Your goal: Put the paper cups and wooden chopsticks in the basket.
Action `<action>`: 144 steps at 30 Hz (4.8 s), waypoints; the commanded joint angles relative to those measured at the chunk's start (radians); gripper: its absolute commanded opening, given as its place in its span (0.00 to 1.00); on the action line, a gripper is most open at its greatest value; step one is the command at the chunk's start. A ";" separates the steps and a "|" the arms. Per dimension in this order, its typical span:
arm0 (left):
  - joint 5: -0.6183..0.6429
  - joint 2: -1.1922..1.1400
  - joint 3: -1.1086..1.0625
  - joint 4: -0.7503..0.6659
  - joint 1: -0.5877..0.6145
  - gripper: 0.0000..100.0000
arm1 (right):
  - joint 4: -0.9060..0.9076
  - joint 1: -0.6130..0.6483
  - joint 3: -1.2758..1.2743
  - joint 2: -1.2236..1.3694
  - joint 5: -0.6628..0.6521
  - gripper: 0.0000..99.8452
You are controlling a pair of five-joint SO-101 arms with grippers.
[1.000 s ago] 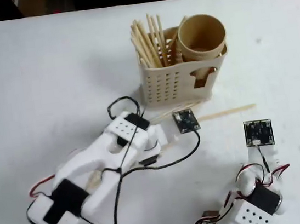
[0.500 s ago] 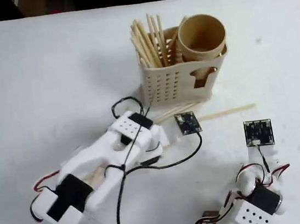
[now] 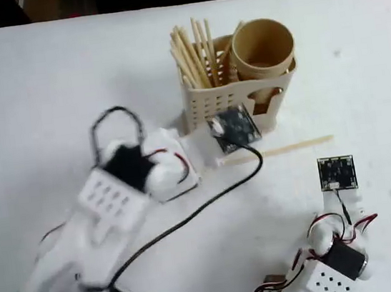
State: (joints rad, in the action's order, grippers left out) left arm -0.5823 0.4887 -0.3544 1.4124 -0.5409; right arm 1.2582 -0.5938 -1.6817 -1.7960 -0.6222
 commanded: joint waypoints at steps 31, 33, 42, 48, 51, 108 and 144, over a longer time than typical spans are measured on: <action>0.439 -0.320 0.330 -1.172 0.065 0.02 | -0.012 -0.008 -0.009 -0.001 0.000 0.02; 0.439 -0.332 0.325 -1.172 0.088 0.02 | -0.012 -0.008 -0.009 -0.001 0.000 0.02; 0.443 -0.331 0.327 -1.074 0.147 0.05 | -0.012 -0.008 -0.009 -0.001 0.000 0.02; 0.612 -0.331 0.362 -0.984 0.197 0.13 | -0.012 -0.008 -0.009 -0.001 0.000 0.02; 0.654 -0.331 0.402 -0.936 0.223 0.14 | -0.012 -0.008 -0.009 -0.001 0.000 0.02; 0.161 -1.043 0.611 -0.123 0.616 0.14 | -0.012 -0.008 -0.009 -0.001 0.000 0.02; 0.071 -1.187 0.710 0.034 0.545 0.02 | -0.012 -0.008 -0.009 -0.001 0.000 0.02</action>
State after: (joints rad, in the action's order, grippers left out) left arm -0.5240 -0.7096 0.3023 1.4369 -0.0146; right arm 1.2582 -0.5938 -1.6817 -1.7960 -0.6222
